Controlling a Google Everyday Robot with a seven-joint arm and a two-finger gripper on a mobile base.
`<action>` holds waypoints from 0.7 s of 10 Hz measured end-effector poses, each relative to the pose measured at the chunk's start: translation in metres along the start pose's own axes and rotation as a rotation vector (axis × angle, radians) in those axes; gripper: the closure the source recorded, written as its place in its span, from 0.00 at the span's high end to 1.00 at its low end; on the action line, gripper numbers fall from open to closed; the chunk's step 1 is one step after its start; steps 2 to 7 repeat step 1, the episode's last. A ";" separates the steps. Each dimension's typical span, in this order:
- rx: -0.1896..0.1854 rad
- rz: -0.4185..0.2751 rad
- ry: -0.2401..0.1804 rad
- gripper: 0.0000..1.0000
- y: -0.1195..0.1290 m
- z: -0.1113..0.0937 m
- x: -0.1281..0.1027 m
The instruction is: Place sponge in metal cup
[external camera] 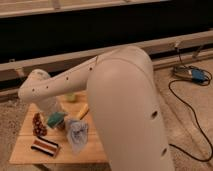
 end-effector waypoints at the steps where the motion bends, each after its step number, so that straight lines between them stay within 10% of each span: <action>1: -0.041 0.021 0.002 0.71 -0.012 -0.011 -0.007; 7: -0.041 0.021 0.002 0.71 -0.012 -0.011 -0.007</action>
